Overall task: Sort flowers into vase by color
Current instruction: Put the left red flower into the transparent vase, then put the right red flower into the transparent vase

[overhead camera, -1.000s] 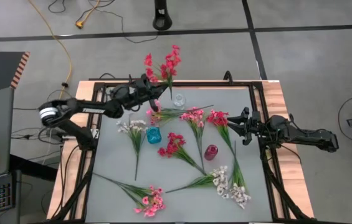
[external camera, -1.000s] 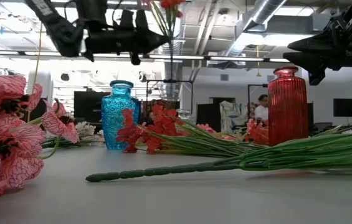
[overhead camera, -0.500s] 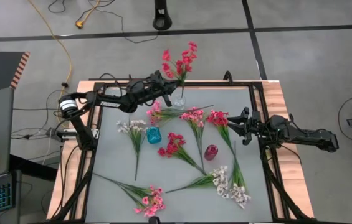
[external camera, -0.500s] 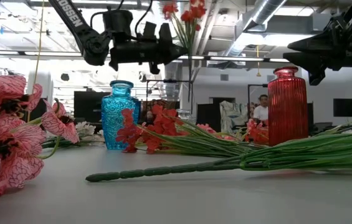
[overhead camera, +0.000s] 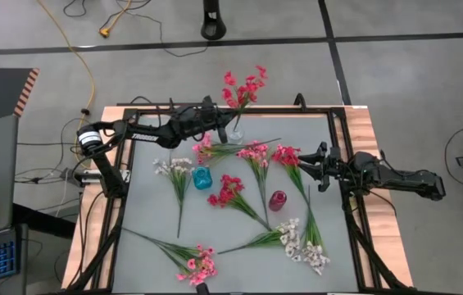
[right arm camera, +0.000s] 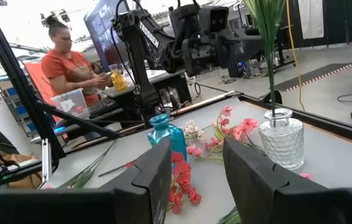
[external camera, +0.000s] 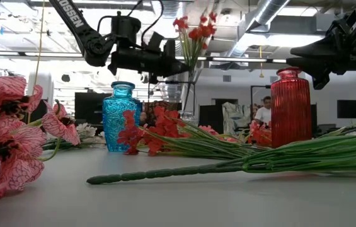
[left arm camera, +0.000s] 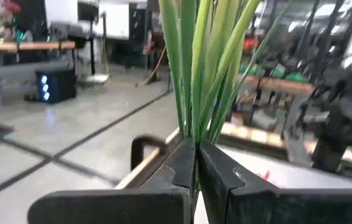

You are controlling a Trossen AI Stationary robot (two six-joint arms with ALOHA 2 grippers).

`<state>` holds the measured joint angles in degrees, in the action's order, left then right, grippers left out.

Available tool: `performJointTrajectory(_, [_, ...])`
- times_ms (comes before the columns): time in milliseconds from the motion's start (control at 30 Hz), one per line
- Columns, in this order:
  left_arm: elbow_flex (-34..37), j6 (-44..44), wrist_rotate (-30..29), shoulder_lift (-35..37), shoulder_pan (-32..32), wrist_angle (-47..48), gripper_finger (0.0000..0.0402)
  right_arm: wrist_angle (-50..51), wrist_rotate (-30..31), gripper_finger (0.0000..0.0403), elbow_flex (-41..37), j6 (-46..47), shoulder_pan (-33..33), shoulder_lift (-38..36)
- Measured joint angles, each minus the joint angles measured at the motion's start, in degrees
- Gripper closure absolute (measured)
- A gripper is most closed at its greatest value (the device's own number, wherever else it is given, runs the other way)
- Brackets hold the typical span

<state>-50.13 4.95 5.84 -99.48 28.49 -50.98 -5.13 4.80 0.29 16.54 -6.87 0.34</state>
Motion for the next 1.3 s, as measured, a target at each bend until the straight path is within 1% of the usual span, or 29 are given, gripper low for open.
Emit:
performJointTrajectory(167, [0.02,-2.3,-1.15,0.0,0.0,2.37,0.0401,0.07,0.0,0.0232,0.01,0.01,-0.01,0.01])
performJointTrajectory(300, [0.02,-2.3,-1.52,0.0,0.0,2.53,0.0401,0.05,0.0,0.0232,0.01,0.01,-0.01,-0.01])
performJointTrajectory(467, [0.02,0.32,-2.29,0.0,0.0,4.4,0.0396,0.05,0.0,0.0232,0.01,0.01,-0.01,0.01])
performJointTrajectory(600, [0.02,2.17,-2.47,0.0,0.0,7.82,0.0363,0.03,0.0,0.0232,0.01,0.04,-0.01,-0.01])
performJointTrajectory(800, [0.04,0.12,-2.47,0.56,0.0,13.94,0.0288,0.01,0.0,0.0232,0.01,0.04,-0.01,0.02])
performJointTrajectory(933, [0.04,-4.56,-2.45,3.36,0.0,19.84,0.025,-0.03,0.0,0.0232,0.01,0.12,-0.01,0.01])
performJointTrajectory(1033, [0.04,-8.21,-2.44,6.72,0.0,26.25,0.0234,0.15,0.2,0.0232,0.31,0.12,0.01,0.0])
performJointTrajectory(1167, [0.04,-12.28,-2.43,12.04,0.0,35.26,0.0229,0.12,2.66,0.0232,2.1,0.1,-0.01,0.0])
performJointTrajectory(1300, [0.07,-13.51,-2.01,17.25,-0.04,42.06,0.0228,0.44,2.84,0.0232,3.45,-0.07,0.01,0.46])
